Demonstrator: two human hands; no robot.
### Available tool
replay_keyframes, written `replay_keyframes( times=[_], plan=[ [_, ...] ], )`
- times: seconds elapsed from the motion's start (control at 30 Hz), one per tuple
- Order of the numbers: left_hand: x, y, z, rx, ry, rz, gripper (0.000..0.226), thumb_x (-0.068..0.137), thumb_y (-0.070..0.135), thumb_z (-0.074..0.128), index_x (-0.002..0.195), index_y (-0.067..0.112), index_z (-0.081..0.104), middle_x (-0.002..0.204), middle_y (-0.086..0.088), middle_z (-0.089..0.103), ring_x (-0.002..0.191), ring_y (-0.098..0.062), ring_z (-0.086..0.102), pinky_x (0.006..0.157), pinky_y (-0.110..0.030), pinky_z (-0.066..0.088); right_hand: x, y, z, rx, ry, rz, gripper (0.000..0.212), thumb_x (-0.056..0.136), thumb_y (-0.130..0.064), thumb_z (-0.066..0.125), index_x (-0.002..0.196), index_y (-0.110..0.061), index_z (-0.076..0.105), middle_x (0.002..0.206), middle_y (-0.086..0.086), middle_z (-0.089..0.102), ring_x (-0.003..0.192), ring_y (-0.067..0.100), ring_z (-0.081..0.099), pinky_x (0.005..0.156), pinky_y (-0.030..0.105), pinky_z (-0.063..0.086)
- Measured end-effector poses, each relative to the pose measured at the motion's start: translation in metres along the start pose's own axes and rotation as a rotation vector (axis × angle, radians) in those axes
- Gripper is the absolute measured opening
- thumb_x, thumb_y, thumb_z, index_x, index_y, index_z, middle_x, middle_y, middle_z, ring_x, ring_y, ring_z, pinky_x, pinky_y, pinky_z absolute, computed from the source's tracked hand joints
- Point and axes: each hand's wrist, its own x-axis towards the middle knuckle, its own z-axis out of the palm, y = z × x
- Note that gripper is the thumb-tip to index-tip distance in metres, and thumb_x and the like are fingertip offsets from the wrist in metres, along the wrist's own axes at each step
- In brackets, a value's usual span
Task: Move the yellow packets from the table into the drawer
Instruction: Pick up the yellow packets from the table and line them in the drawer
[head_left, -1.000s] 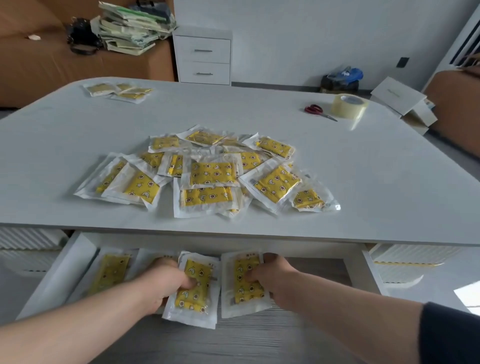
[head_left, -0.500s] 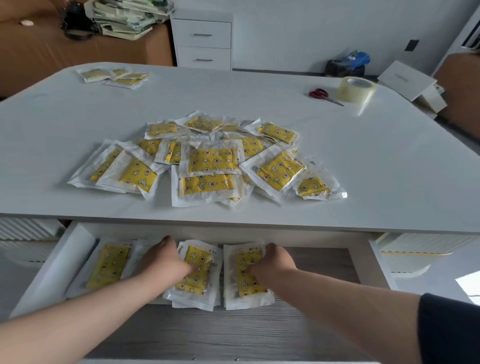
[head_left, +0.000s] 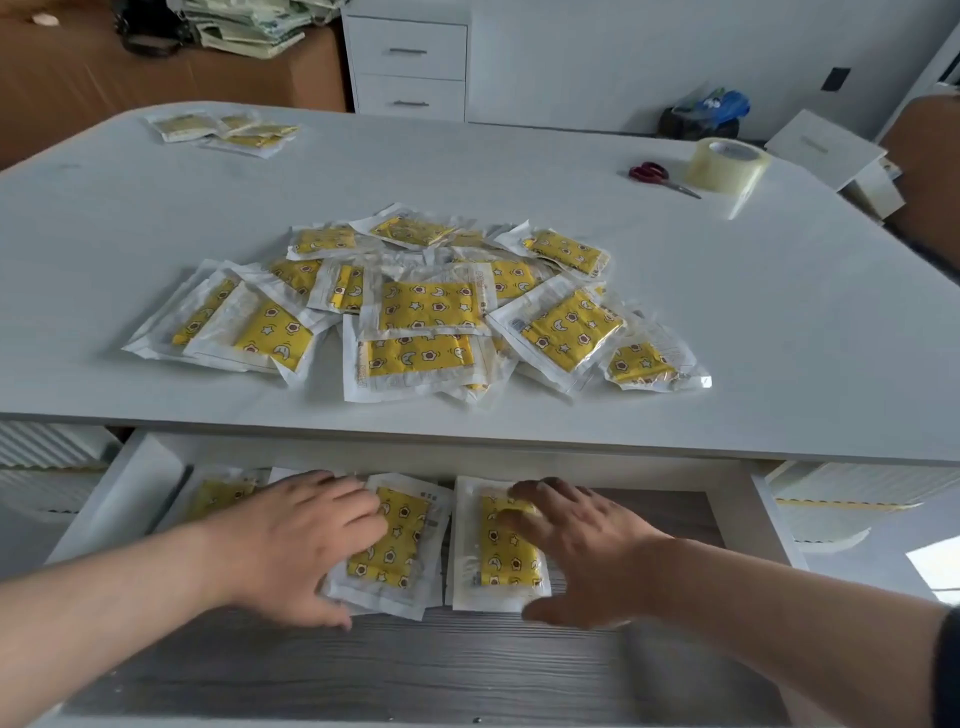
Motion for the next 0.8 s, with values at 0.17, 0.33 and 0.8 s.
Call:
replay_keyframes(
  times=[0.17, 0.33, 0.8],
  plan=[
    [0.011, 0.003, 0.014, 0.034, -0.192, 0.063, 0.090, 0.063, 0.082, 0.045, 0.121, 0.014, 0.053, 0.127, -0.006, 0.057, 0.117, -0.024, 0.054, 0.106, -0.038, 0.032, 0.015, -0.003, 0.020, 0.008, 0.088, -0.040, 0.095, 0.075, -0.074, 0.053, 0.149, -0.026, 0.016, 0.158, 0.003, 0.007, 0.147, 0.026, 0.001, 0.119, 0.037, 0.003],
    [0.016, 0.008, 0.019, 0.023, -0.151, 0.009, 0.083, 0.068, 0.069, 0.050, 0.128, 0.012, 0.048, 0.136, -0.008, 0.051, 0.126, -0.025, 0.044, 0.109, -0.041, 0.026, 0.020, -0.005, 0.033, 0.044, 0.205, -0.012, 0.088, 0.072, -0.071, 0.057, 0.142, -0.023, 0.035, 0.151, 0.001, 0.028, 0.141, 0.025, 0.024, 0.117, 0.033, 0.014],
    [0.025, 0.017, 0.026, -0.020, -0.196, -0.015, 0.088, 0.089, 0.063, 0.035, 0.153, 0.013, 0.001, 0.161, -0.009, -0.013, 0.148, -0.024, -0.011, 0.110, -0.035, -0.016, 0.026, -0.008, 0.044, 0.025, 0.302, -0.040, 0.077, 0.065, -0.071, 0.054, 0.123, -0.020, 0.057, 0.128, 0.005, 0.057, 0.115, 0.026, 0.058, 0.103, 0.039, 0.044]
  ],
)
